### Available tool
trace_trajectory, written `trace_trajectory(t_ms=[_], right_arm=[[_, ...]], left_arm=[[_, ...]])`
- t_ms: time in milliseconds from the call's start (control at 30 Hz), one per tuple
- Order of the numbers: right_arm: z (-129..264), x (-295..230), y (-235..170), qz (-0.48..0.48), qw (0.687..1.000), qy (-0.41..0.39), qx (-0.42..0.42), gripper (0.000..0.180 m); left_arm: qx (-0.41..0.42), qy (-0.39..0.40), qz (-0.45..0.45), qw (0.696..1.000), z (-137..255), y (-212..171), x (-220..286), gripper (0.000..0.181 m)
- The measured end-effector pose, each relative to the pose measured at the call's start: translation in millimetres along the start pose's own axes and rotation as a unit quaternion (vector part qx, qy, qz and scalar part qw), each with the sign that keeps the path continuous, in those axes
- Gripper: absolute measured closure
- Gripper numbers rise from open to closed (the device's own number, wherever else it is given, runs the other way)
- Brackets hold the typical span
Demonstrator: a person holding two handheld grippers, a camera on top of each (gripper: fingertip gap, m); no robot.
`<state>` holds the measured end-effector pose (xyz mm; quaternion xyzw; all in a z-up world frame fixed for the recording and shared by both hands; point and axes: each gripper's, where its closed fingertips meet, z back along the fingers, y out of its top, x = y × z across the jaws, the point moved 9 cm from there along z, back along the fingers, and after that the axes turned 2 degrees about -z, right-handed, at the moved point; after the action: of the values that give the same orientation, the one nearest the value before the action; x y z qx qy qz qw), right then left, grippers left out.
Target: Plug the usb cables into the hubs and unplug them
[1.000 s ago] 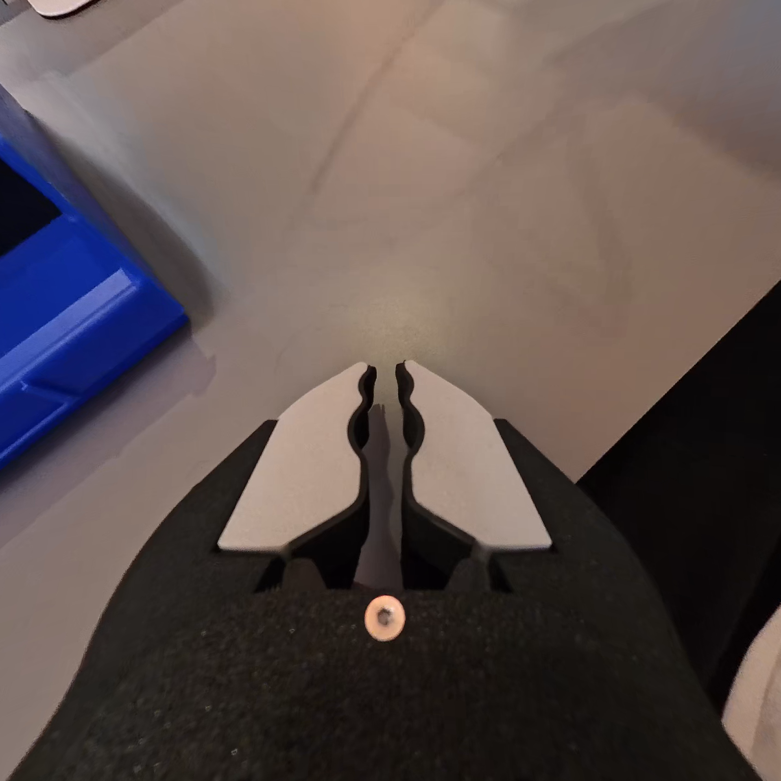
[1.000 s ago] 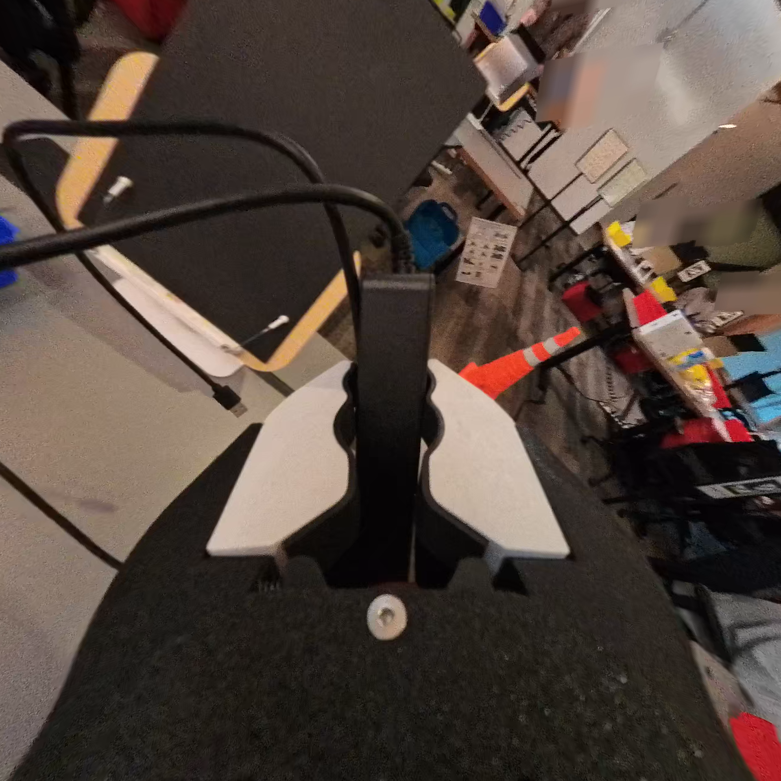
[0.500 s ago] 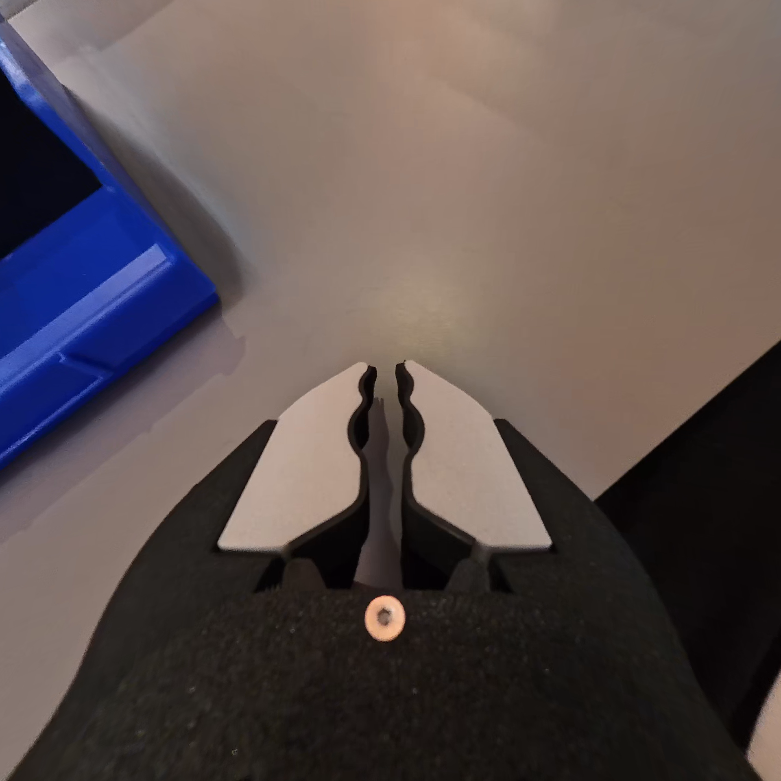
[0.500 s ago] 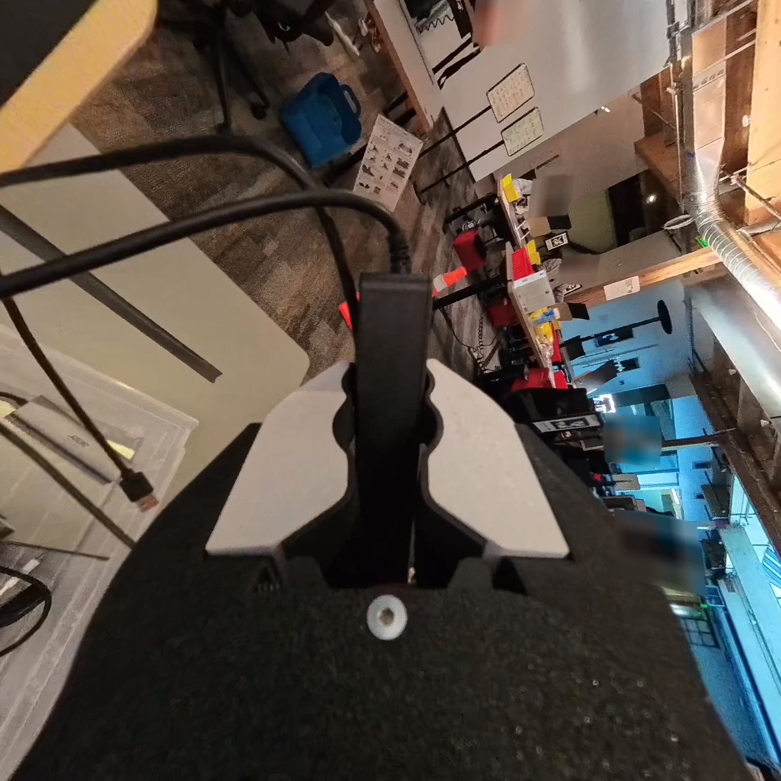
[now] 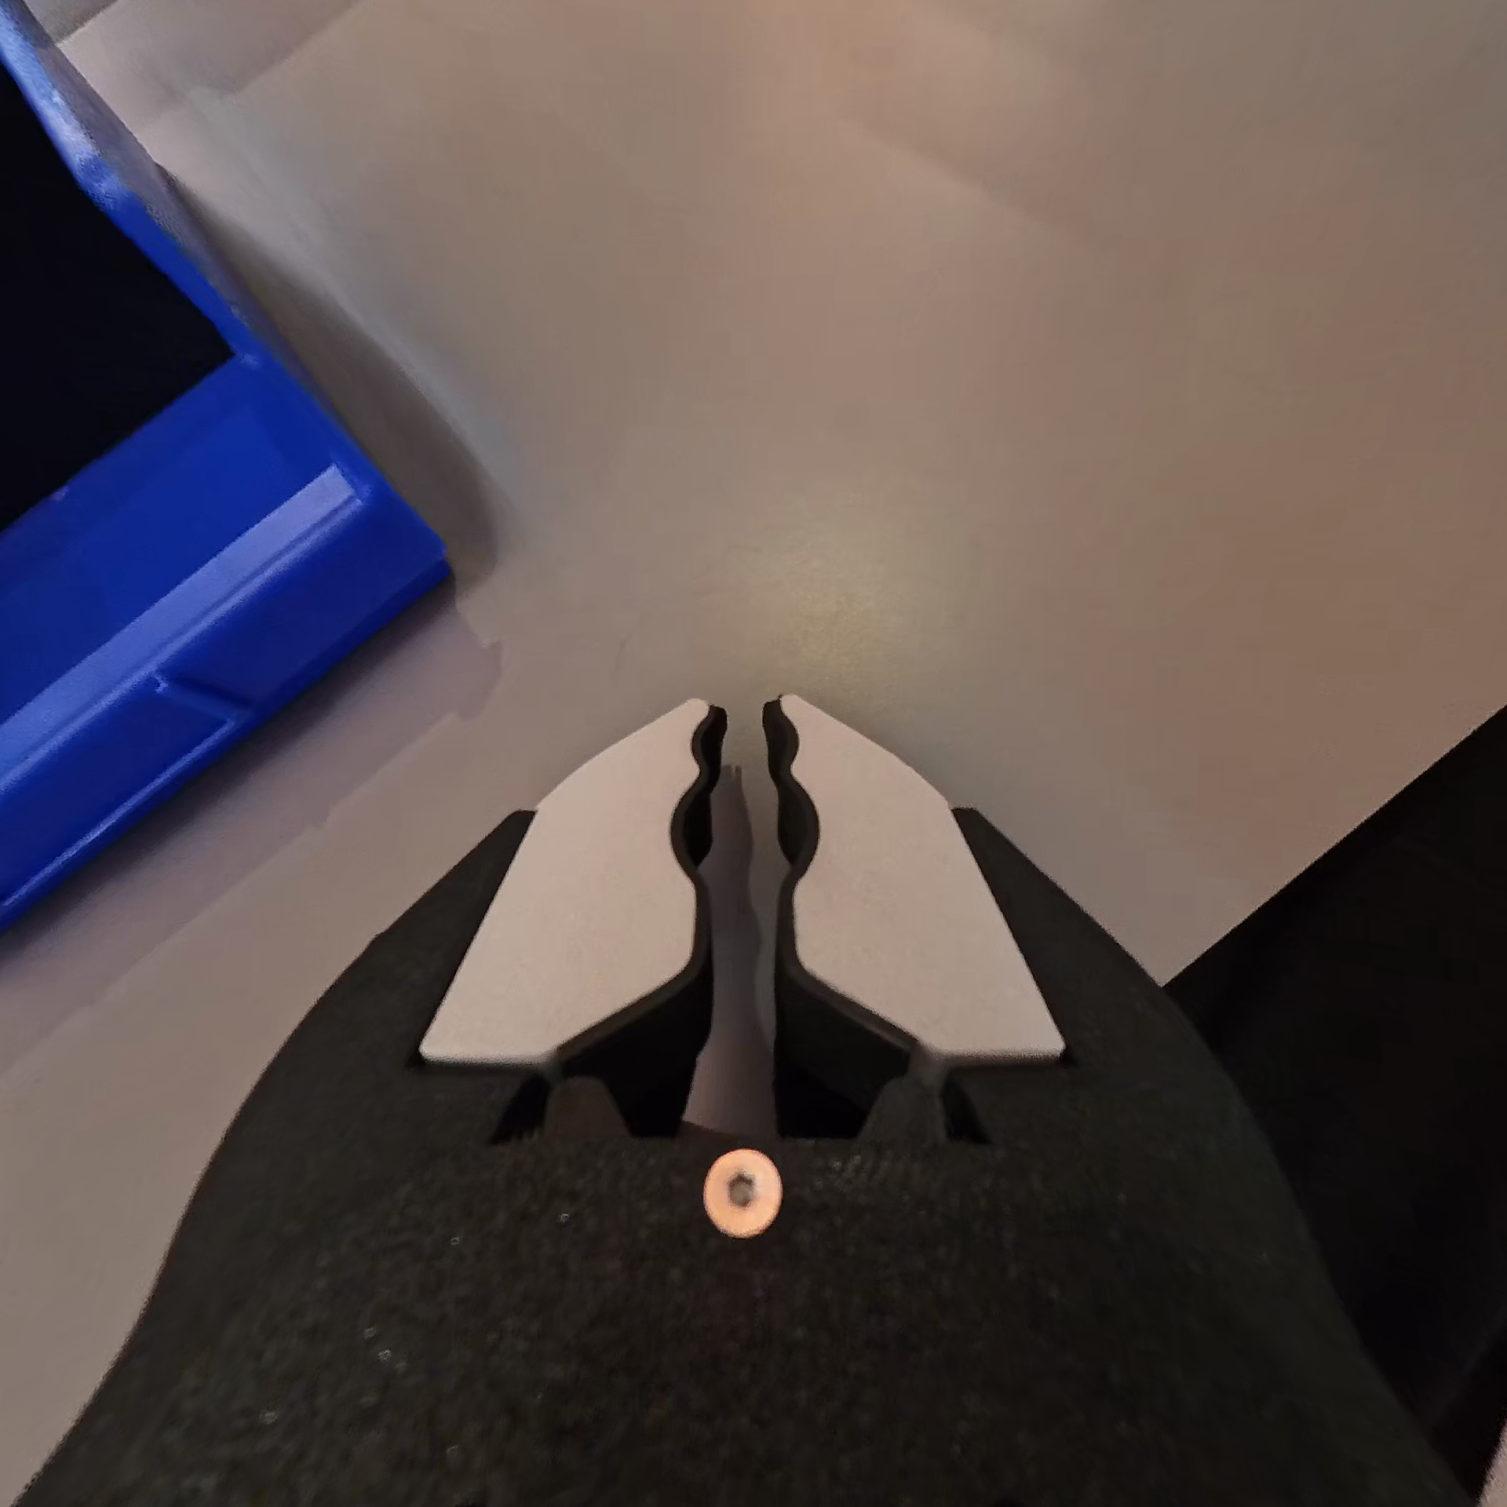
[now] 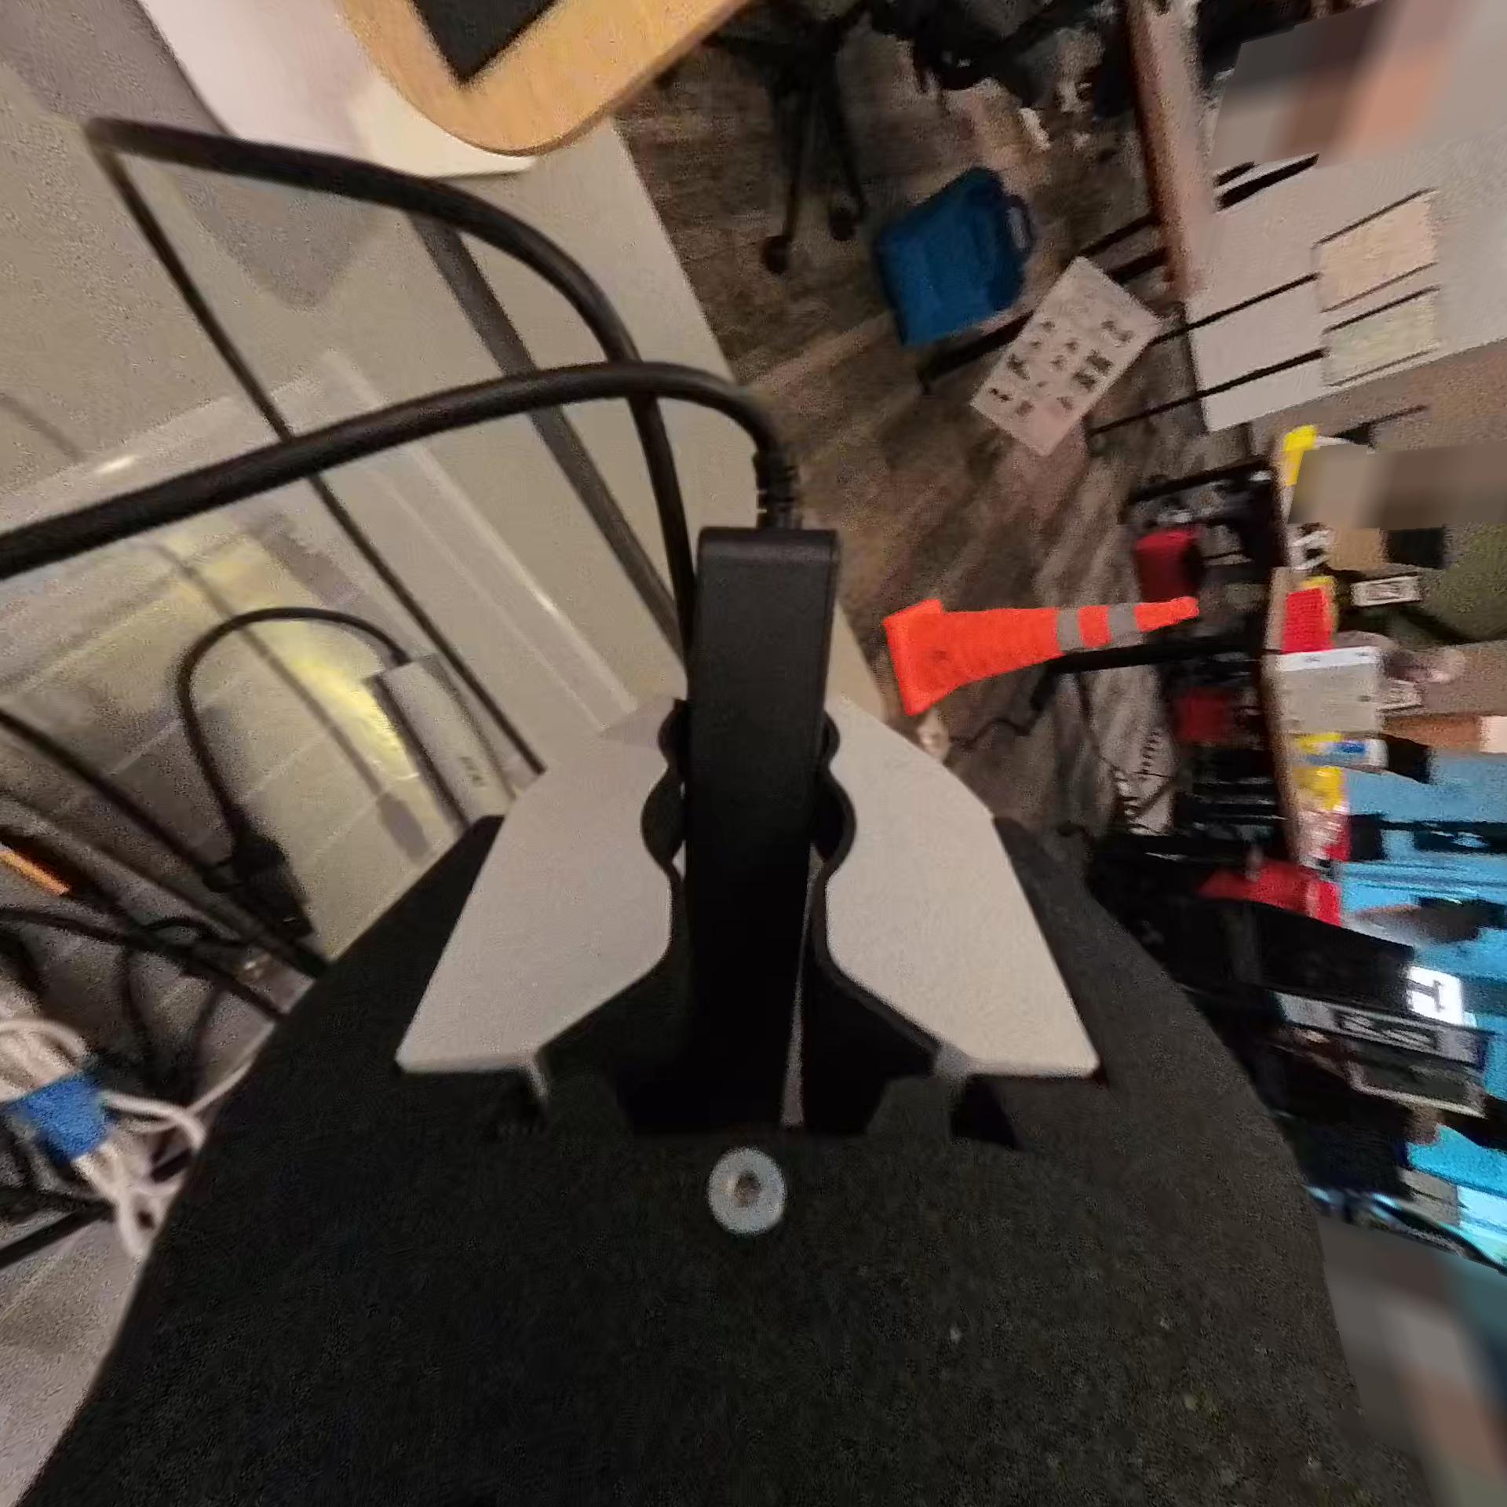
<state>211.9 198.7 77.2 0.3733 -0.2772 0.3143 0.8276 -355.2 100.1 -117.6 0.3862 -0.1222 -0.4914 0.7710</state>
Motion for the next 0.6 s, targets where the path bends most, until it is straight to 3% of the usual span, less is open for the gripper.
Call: trace_trajectory(t_ms=[100,233,367,600], right_arm=[[-22.0,-8.5,-8.7,-0.025,0.993,0.113,-0.007,0.152],[-58.6,-21.1,-24.6,-0.027,0.966,0.244,-0.083,0.152],[-95.6,-42.2,-26.8,0.044,0.948,0.271,-0.162,0.152],[-150.1,-100.5,-9.5,0.112,0.902,0.360,-0.212,0.152]], left_arm=[[-0.002,0.002,-0.008,1.000,-0.4,0.4,1.2,0.171],[-0.004,0.000,-0.013,1.000,-1.2,0.3,2.5,0.171],[-0.010,-0.001,-0.021,1.000,-3.4,0.2,3.8,0.171],[-0.018,0.001,-0.032,0.999,-7.3,-0.2,3.6,0.171]])
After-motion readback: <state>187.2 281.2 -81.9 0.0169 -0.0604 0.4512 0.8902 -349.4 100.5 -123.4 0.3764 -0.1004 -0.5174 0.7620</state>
